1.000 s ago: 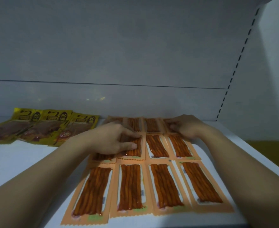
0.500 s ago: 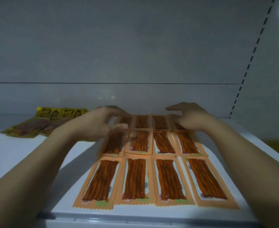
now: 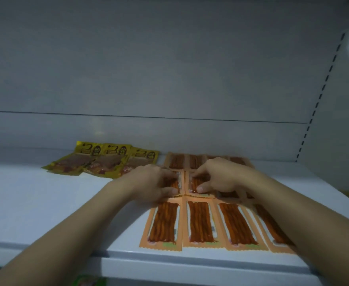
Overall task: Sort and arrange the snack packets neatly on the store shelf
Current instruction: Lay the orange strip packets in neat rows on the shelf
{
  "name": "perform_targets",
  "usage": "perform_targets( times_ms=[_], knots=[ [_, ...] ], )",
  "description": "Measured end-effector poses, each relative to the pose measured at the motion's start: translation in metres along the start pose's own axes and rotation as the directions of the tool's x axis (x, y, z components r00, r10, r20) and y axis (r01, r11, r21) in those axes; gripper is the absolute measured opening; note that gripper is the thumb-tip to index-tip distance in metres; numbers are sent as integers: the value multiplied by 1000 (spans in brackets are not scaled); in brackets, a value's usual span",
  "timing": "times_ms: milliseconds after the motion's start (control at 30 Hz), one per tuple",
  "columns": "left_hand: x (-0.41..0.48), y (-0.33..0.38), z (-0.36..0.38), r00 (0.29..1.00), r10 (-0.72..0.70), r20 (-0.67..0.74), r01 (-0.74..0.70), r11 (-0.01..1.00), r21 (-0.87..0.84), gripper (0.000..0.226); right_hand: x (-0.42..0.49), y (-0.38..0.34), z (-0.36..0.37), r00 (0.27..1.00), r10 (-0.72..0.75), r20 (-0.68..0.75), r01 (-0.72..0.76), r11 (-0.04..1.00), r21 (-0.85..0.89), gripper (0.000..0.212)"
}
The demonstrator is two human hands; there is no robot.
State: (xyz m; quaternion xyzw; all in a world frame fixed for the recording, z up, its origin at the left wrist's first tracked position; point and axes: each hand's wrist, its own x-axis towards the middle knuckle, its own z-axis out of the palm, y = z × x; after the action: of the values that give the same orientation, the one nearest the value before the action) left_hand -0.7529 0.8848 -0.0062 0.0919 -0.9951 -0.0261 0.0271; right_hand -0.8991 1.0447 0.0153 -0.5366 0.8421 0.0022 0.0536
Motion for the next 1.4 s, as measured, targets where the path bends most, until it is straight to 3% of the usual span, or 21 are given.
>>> perform_targets(
  times_ms=[233, 400, 533, 700, 867, 1067, 1400],
  knots=[
    [-2, -4, -2, 999, 40, 31, -42, 998, 52, 59, -4, -14, -7, 995, 88, 44, -87, 996, -17, 56],
    [-18, -20, -20, 993, 67, -94, -68, 998, -1, 52, -9, -33, -27, 989, 147, -24, -144, 983, 111, 55],
    [-51, -54, -40, 979, 48, -200, -41, 999, 35, 49, -1, -76, -44, 986, 115, -119, -98, 985, 141, 60],
    [-118, -117, -65, 970, -85, -228, 82, 996, -23, 54, 27, -164, -59, 979, 42, -202, -22, 995, 99, 82],
    [-209, -184, -85, 929, -222, -297, 215, 975, -57, 60, 58, -272, -65, 969, -103, -226, 128, 987, 98, 89],
    [-338, -264, -99, 821, -452, -348, 471, 882, -33, 67, 97, -415, -63, 906, -334, -260, 360, 931, 59, 91],
    [-539, -349, -98, 525, -757, -390, 790, 603, -107, 67, 143, -635, -49, 760, -625, -176, 640, 767, 37, 88]
  ],
)
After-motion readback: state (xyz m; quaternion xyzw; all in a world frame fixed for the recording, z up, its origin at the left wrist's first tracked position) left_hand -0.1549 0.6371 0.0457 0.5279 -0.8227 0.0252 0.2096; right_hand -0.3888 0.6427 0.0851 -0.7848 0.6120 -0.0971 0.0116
